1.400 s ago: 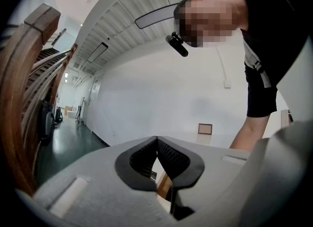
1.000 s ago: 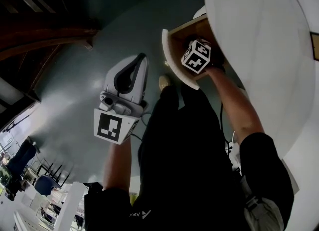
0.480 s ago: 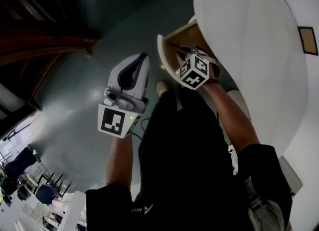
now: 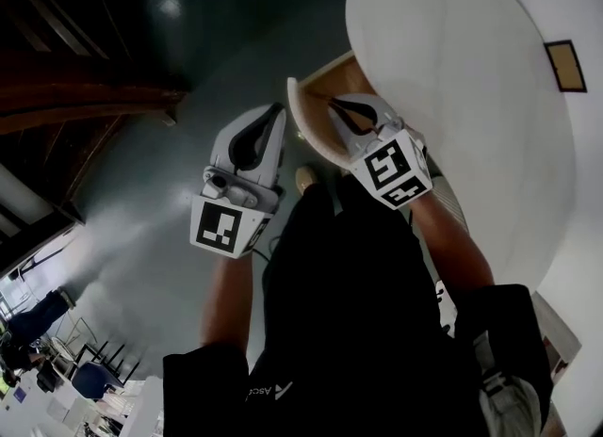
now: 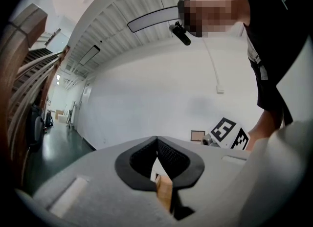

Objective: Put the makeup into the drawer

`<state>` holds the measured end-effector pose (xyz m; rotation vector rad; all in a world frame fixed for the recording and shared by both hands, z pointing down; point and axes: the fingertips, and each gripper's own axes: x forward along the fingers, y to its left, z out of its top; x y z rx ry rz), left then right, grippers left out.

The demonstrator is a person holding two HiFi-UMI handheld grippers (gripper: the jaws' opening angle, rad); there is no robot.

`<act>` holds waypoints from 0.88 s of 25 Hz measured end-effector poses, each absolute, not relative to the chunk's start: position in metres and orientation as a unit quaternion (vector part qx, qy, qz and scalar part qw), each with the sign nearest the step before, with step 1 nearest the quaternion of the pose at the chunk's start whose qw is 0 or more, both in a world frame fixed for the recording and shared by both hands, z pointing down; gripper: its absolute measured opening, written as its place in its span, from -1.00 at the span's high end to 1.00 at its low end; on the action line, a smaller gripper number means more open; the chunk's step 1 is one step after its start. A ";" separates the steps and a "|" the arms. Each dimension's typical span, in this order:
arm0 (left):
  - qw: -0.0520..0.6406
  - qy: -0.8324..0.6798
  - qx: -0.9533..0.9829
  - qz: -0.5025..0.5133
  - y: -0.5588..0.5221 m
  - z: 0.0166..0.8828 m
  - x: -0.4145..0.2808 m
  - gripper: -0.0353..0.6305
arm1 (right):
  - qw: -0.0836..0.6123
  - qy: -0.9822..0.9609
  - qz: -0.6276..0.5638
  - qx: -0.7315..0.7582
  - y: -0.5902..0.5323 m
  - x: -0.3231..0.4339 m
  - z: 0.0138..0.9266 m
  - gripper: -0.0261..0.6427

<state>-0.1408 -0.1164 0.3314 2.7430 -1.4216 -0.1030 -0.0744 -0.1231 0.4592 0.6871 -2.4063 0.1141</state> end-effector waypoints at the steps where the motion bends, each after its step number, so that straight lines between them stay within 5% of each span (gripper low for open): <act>1: 0.021 -0.457 0.888 -0.036 -0.116 0.327 -0.137 0.86 | 0.292 -0.919 0.047 0.262 -0.123 -0.073 0.446 0.88; 22: -0.023 -0.407 0.913 -0.032 -0.077 0.247 -0.058 0.86 | -0.039 -0.960 0.008 0.277 -0.068 -0.015 0.251 0.91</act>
